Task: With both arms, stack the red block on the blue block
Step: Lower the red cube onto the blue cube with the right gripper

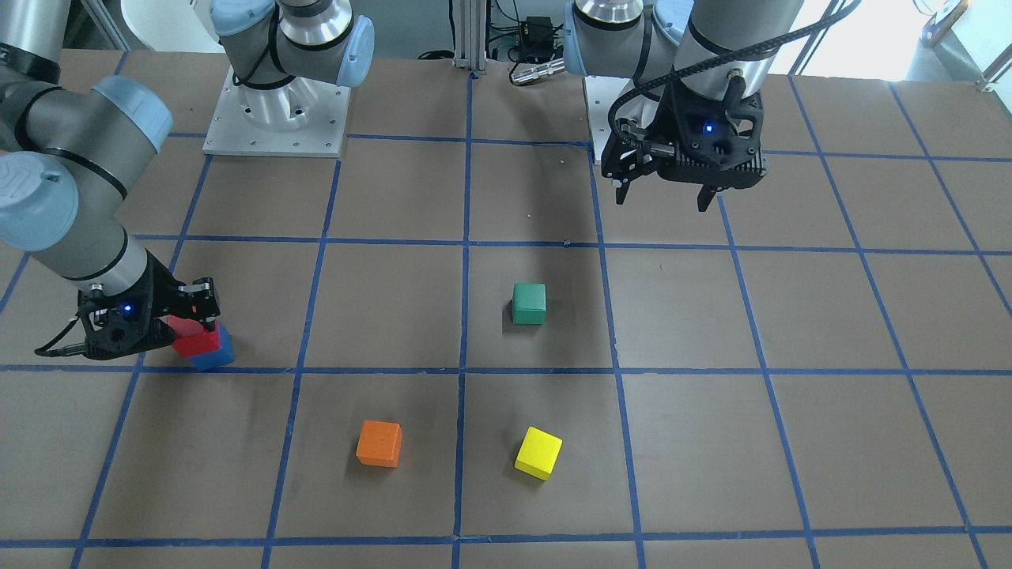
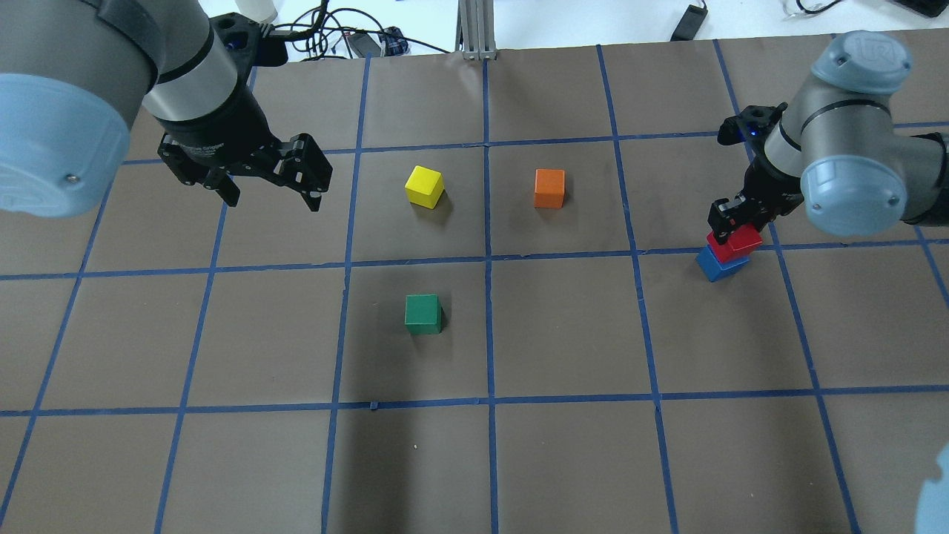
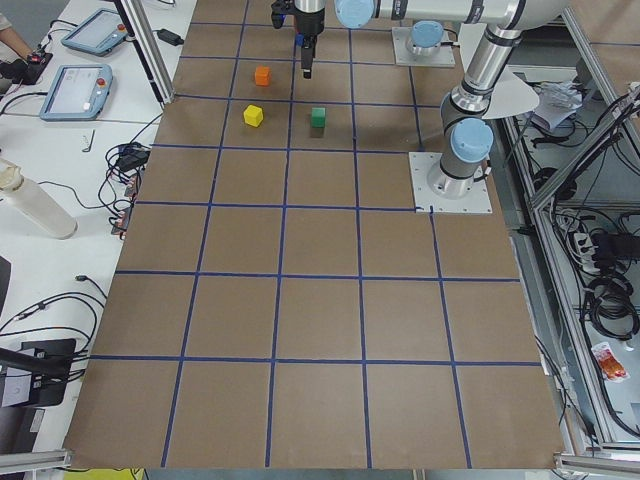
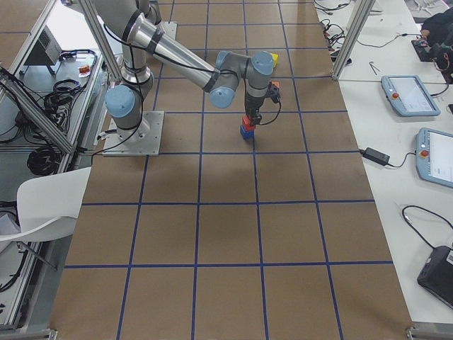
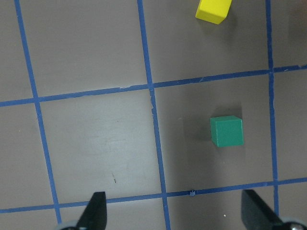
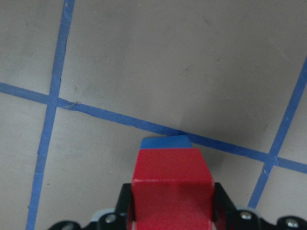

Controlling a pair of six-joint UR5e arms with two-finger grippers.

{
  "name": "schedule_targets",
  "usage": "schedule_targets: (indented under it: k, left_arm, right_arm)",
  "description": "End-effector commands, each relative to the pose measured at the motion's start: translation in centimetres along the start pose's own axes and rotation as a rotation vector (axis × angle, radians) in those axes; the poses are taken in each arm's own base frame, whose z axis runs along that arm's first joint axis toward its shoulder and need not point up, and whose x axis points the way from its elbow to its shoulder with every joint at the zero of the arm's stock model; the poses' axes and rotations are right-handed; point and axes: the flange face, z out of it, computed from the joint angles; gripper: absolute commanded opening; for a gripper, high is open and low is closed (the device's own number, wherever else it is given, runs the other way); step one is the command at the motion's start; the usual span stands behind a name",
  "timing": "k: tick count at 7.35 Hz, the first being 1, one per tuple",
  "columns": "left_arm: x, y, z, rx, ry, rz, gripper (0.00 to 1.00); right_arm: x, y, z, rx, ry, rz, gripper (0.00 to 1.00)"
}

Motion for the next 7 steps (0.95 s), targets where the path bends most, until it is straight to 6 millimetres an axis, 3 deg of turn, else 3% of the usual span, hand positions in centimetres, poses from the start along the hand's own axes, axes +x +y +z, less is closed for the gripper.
schedule_targets:
  k: [1,2,5,7]
  left_arm:
    - [0.0,0.0,0.0,0.001,-0.001,0.001,1.00]
    - [0.0,0.0,0.0,0.001,0.001,0.001,1.00]
    - [0.0,0.0,0.0,0.001,-0.001,0.001,1.00]
    - [0.0,0.0,0.0,0.001,-0.001,0.001,1.00]
  right_arm:
    - [0.0,0.1,0.1,-0.005,0.007,0.004,0.33]
    - [0.0,0.1,0.3,-0.006,0.003,0.002,0.49]
    - [0.0,0.1,0.2,-0.008,0.007,0.004,0.84]
    - [0.2,0.0,-1.2,0.005,0.023,0.027,1.00]
